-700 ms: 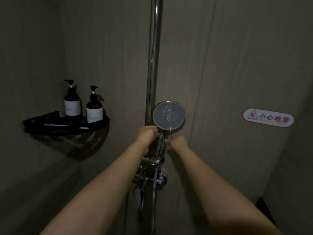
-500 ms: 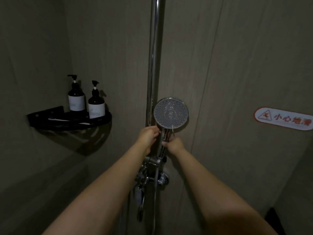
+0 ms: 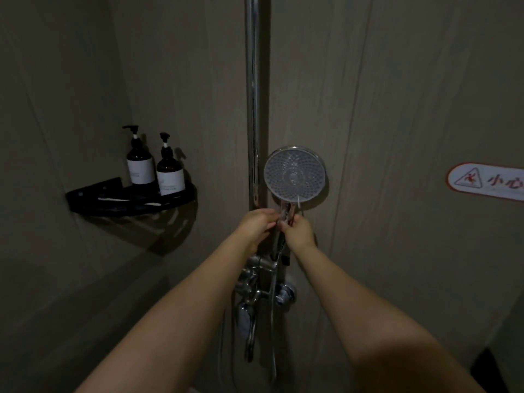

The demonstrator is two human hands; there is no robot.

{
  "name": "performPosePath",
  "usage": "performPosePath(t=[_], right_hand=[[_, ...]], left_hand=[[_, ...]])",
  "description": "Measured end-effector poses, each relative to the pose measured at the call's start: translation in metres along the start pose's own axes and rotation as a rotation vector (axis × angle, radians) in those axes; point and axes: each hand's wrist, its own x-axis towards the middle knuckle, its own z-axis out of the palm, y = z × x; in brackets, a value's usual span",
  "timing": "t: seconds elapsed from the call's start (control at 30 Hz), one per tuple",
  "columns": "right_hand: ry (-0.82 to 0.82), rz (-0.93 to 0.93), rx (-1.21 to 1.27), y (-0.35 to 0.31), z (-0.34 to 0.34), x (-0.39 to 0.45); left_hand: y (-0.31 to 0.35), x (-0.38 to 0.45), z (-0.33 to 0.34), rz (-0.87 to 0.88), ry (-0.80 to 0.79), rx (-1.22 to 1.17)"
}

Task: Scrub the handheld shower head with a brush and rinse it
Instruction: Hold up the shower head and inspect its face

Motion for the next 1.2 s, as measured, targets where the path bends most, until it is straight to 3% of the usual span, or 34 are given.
performPosePath(t=[0.6,0.77,1.2], right_hand=[[0.101,-0.135,0.005,-0.045,-0.039,-0.037],[0.002,-0.226,-0.003,-0.074,-0.020,-0.054],[-0.350,-0.304,0.070,-0.139,0.112,-0.085]], left_hand=[[0.031,-0.038,0.007,0.144,-0.085,-0.073],[0.043,-0.049,-0.003,0.220,-0.132,-0.018],[0.076,-0.081,-0.141,0.376,0.192,-0.004]])
